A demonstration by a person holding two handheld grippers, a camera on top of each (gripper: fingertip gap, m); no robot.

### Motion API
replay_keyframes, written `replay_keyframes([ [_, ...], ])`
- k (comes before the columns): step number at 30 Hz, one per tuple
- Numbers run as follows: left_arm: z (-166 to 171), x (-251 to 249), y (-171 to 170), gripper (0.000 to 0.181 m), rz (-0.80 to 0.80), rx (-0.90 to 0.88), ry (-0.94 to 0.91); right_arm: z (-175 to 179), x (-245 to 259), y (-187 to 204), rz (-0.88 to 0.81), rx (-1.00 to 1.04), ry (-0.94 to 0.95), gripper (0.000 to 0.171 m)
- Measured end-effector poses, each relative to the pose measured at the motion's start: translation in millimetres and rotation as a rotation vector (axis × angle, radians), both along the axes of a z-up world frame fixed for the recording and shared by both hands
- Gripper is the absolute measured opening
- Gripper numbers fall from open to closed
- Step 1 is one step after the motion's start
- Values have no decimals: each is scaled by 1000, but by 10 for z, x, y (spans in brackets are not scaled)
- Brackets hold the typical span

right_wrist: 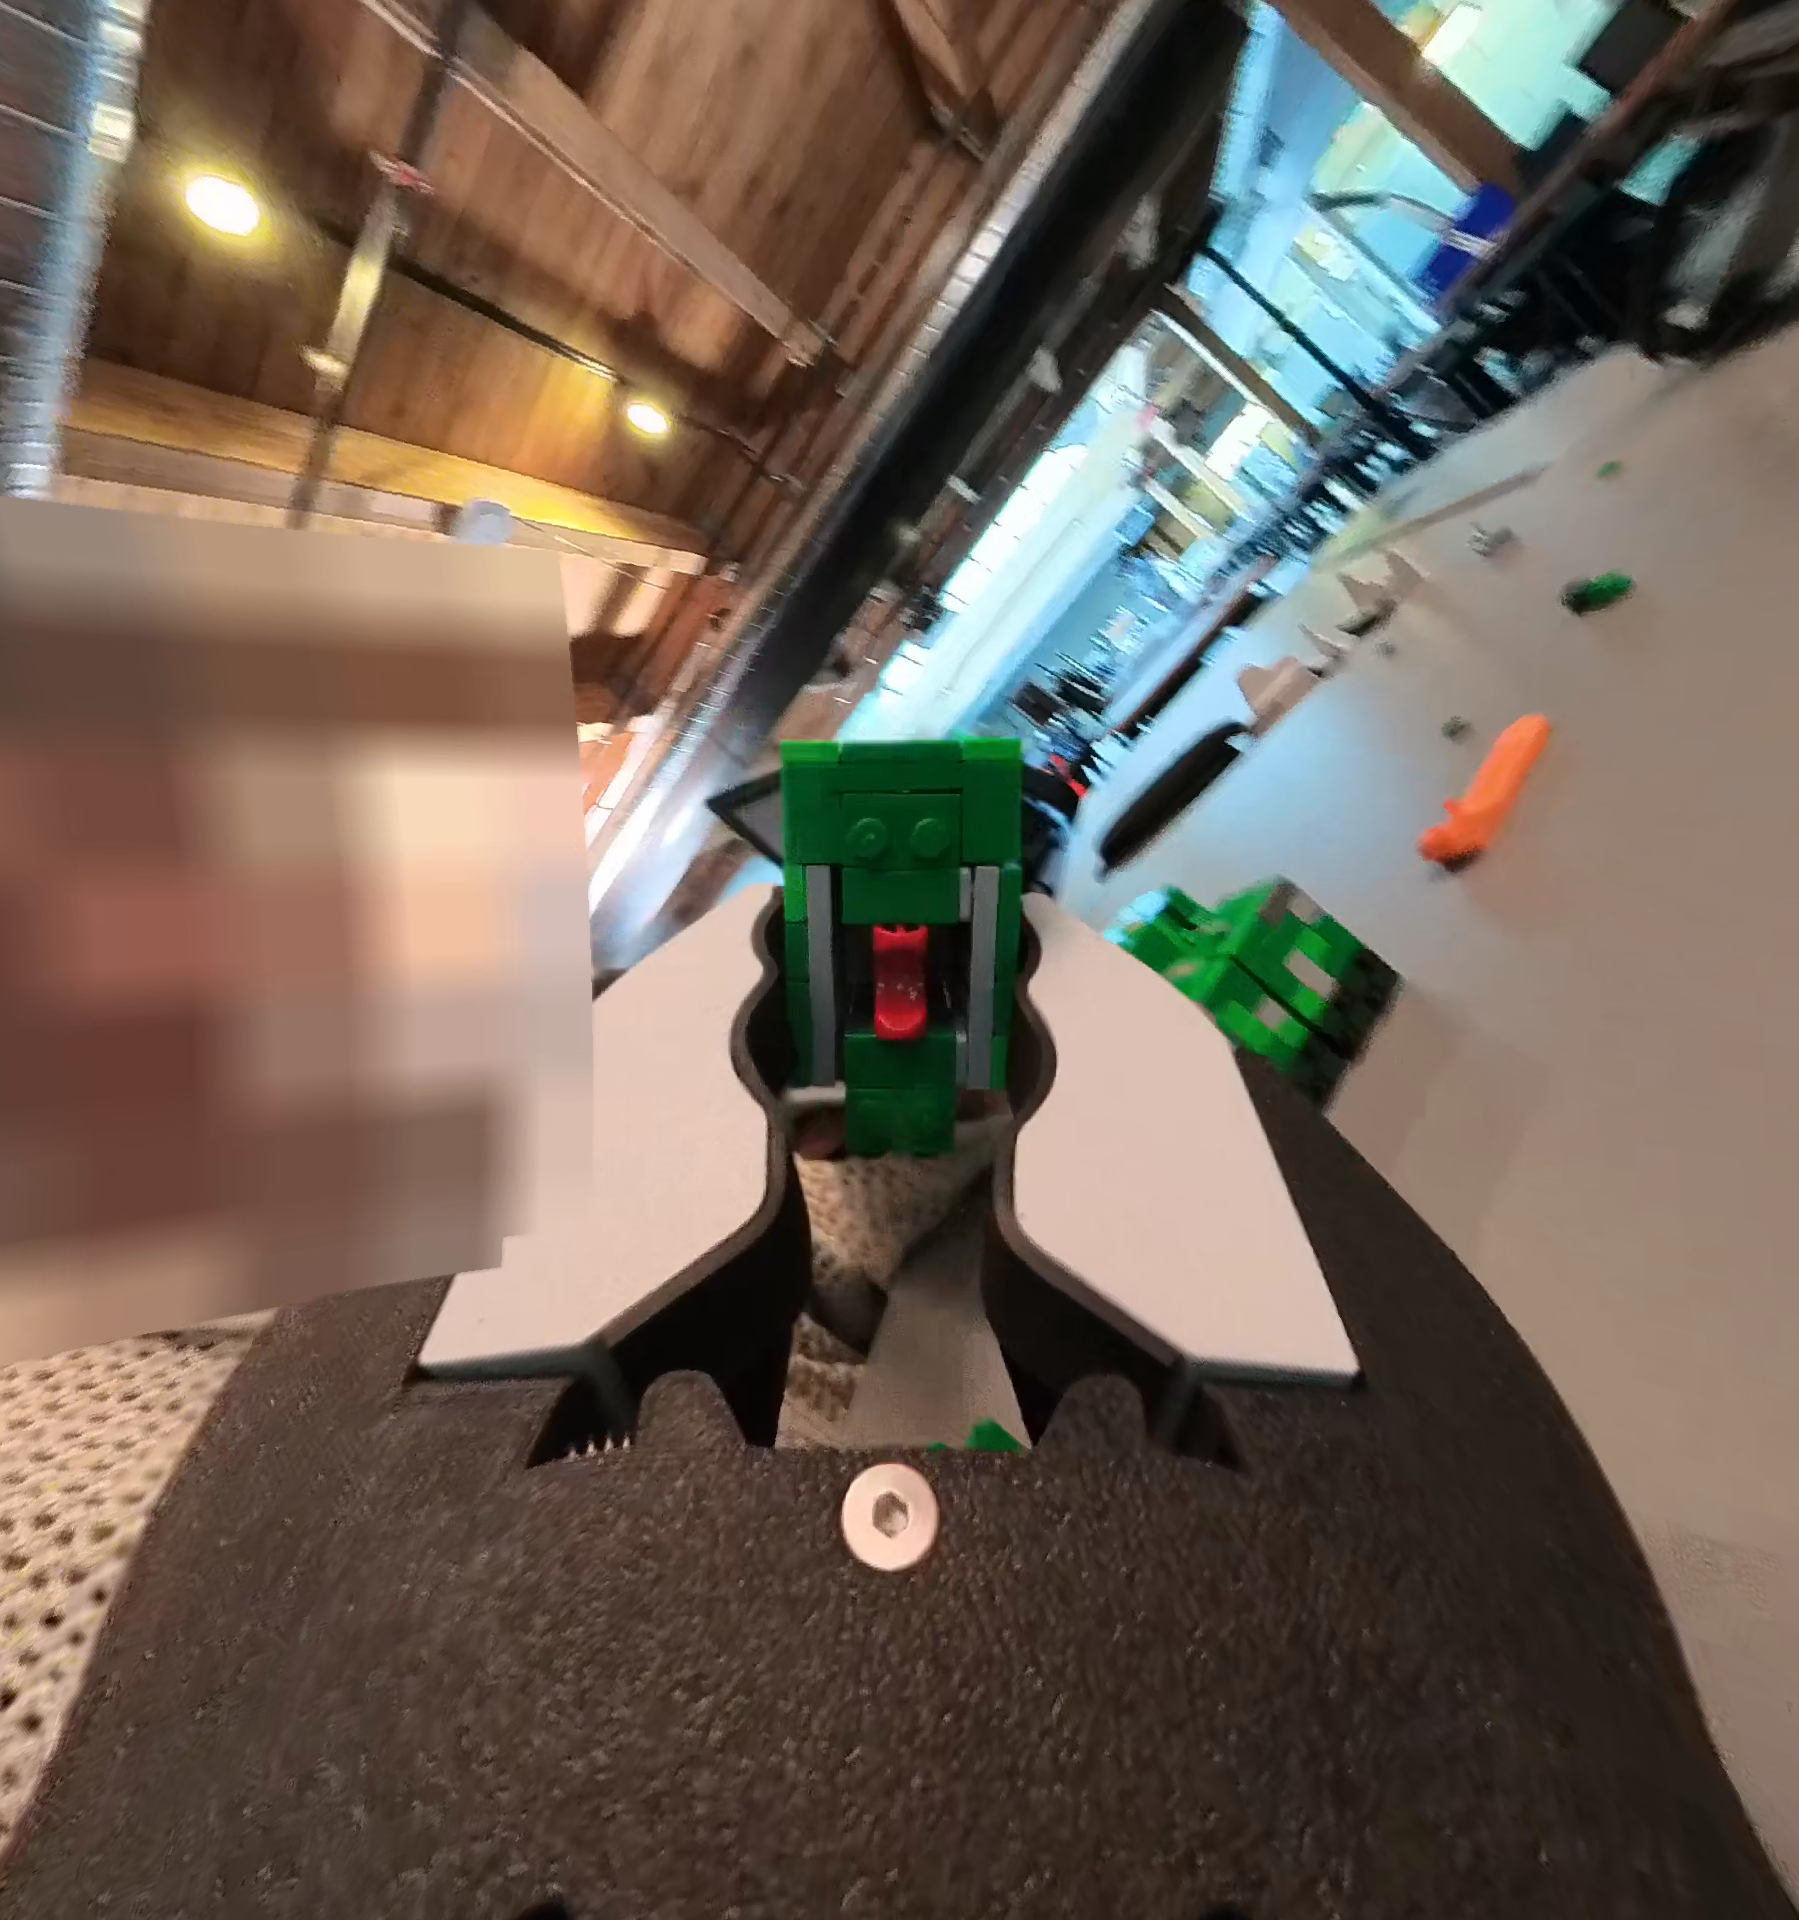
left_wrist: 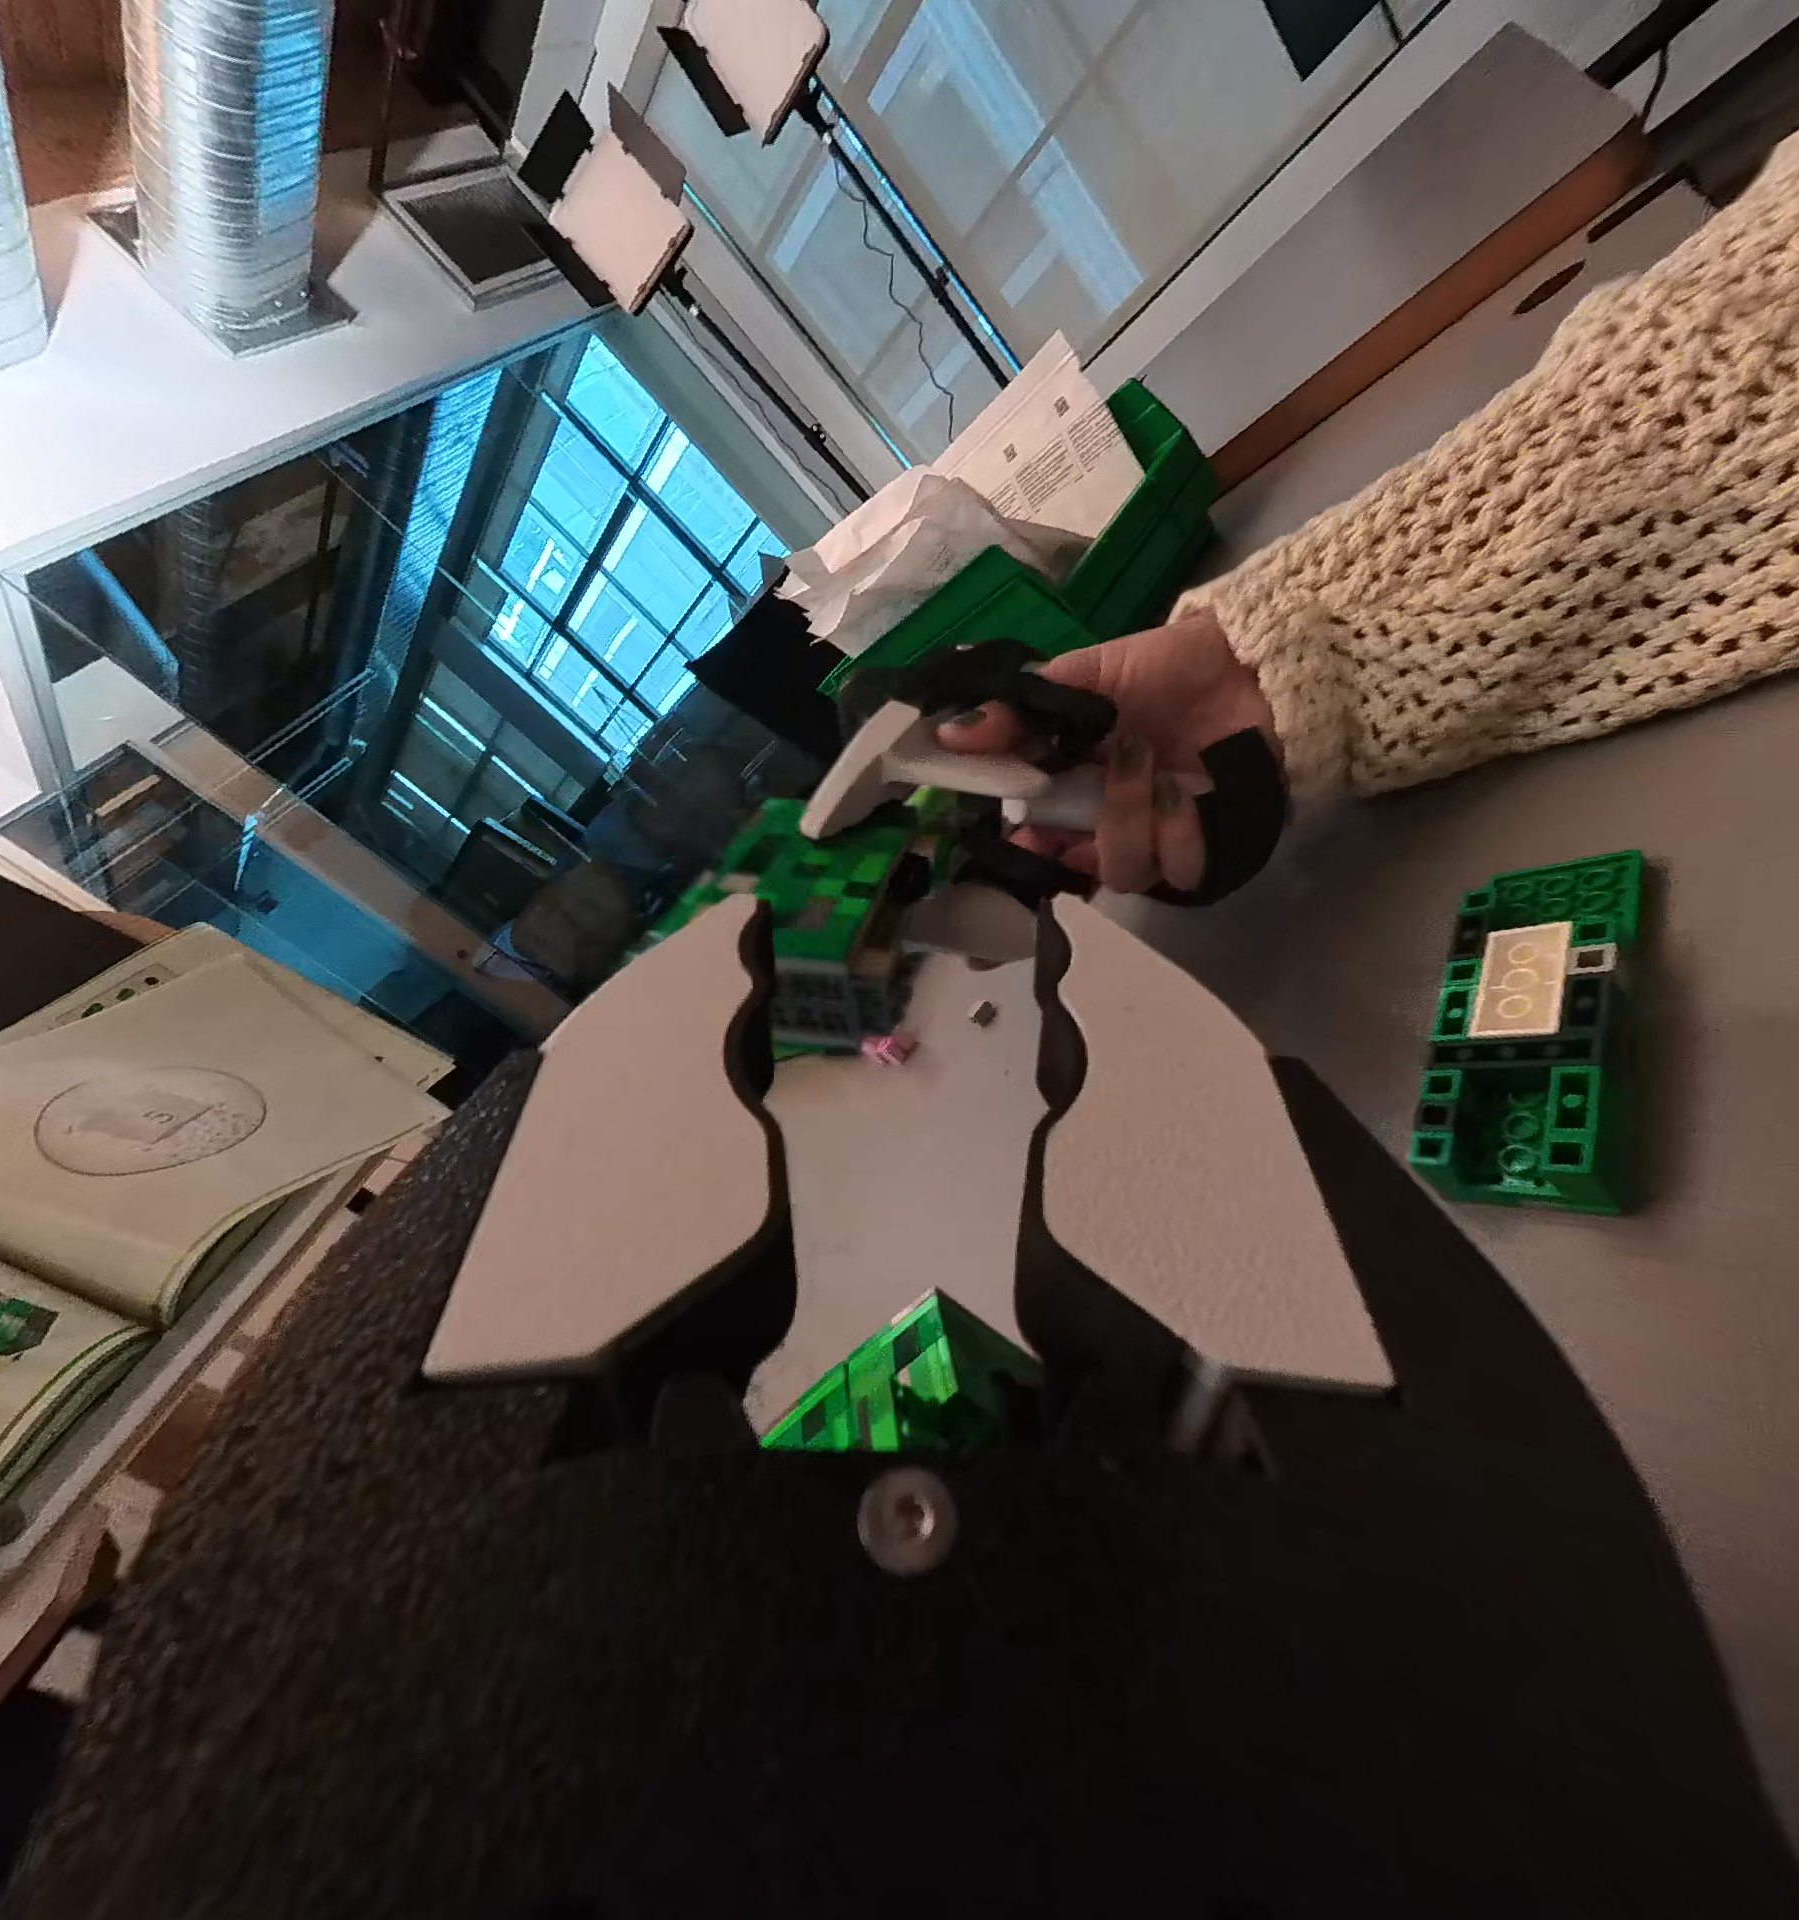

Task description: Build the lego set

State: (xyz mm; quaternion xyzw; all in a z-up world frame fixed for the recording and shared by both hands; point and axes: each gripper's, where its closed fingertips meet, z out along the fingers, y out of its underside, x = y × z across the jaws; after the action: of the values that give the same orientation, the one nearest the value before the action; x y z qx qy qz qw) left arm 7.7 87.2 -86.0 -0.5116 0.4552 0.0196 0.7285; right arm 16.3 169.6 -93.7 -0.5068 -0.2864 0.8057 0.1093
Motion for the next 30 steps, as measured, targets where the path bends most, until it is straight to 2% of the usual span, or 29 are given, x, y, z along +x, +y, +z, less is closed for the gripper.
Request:
replay_keyframes([
  [6,13,-131,85,47,70,1,0,-601,128,289,-72,60,-432,36],
  [12,-3,-277,130,47,105,-6,11,-907,366,525,-100,-61,-613,37],
  [23,-62,-988,213,48,217,-9,20,-952,416,536,-54,-213,-735,38],
  [26,-150,-1235,205,49,243,-29,24,-982,434,496,-39,-228,-795,52],
  [30,-271,-1459,183,49,271,-37,54,-993,449,493,-67,-231,-859,57],
])
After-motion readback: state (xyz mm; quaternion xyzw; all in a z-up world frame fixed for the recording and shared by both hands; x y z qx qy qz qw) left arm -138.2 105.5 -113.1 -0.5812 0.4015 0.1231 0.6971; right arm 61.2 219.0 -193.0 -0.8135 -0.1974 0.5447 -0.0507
